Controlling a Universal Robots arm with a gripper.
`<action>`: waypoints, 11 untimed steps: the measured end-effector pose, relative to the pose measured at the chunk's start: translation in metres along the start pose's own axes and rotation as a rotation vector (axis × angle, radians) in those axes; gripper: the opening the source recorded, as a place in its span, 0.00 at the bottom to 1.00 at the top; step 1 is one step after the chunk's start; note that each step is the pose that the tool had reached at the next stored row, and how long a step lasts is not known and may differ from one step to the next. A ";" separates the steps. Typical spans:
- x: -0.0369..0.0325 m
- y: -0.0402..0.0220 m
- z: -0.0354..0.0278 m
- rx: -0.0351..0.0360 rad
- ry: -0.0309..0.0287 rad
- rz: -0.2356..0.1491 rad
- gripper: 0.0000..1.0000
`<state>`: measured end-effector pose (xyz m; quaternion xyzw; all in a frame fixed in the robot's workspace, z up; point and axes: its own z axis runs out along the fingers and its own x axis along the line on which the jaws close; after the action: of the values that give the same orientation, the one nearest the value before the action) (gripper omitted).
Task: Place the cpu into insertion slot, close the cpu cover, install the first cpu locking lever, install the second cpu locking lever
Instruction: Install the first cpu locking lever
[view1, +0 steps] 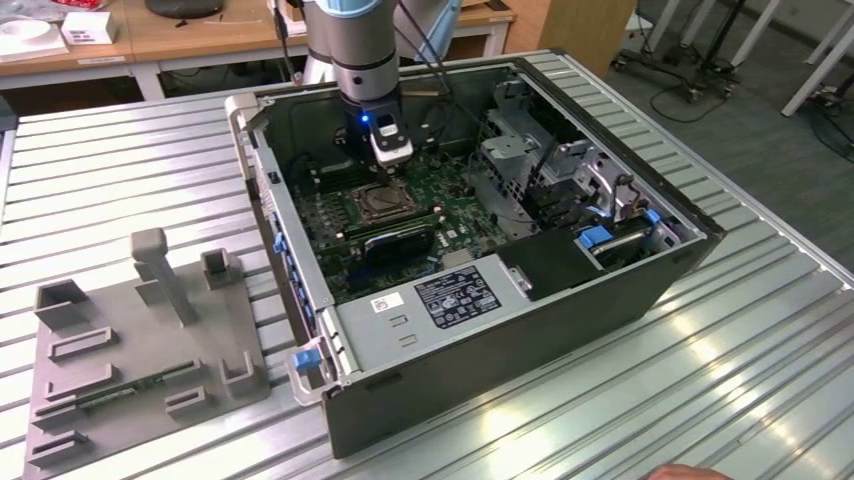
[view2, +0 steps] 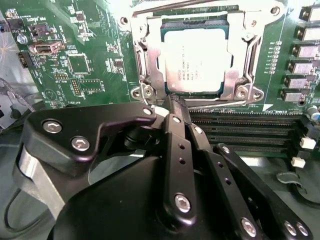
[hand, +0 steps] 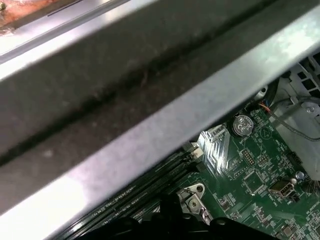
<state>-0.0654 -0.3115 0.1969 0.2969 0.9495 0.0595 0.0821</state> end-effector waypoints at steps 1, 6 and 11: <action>0.0001 -0.0001 0.0005 0.0032 -0.0020 -0.001 0.11; 0.0004 -0.0005 0.0031 0.0191 -0.0128 -0.004 0.11; 0.0004 -0.0007 0.0037 0.0251 -0.0170 -0.006 0.11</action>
<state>-0.0654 -0.3116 0.1931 0.2955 0.9503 0.0448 0.0866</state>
